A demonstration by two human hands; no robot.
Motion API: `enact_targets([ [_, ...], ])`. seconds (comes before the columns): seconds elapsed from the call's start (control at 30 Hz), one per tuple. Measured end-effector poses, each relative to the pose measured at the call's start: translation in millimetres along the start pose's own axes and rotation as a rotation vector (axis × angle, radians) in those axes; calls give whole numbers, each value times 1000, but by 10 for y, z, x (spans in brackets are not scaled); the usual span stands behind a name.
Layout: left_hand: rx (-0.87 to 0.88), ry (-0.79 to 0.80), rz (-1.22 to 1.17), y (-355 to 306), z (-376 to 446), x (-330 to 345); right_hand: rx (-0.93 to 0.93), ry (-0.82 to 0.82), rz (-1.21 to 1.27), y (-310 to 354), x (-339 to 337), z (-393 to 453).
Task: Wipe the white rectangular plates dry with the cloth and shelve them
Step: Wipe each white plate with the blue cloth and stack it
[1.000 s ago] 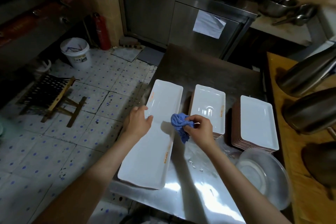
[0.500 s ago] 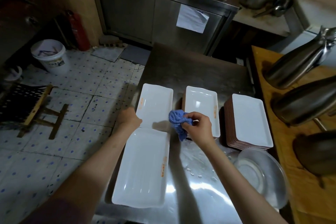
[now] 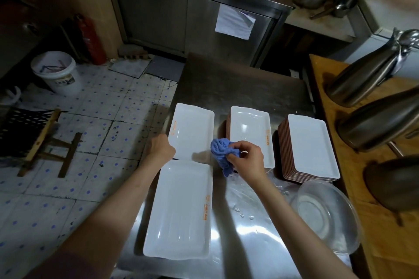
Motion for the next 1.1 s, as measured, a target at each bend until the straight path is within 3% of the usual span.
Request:
enact_targets([
  [0.47, 133, 116, 2, -73, 31, 21, 40, -7, 17, -100, -72, -24],
  [0.83, 191, 75, -180, -230, -55, -53, 17, -107, 19, -120, -316, -17],
  [1.1, 222, 151, -353, -480, -306, 81, 10, -177, 53, -220, -660, -64],
])
Point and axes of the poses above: each hand's wrist, its own z-axis towards the middle knuckle, its own x-axis out of the palm, y = z × x, the point moved 6 cm from there along z, towards the middle knuckle, and after that the axes turned 11 degrees about -z, right-handed, at the moved point
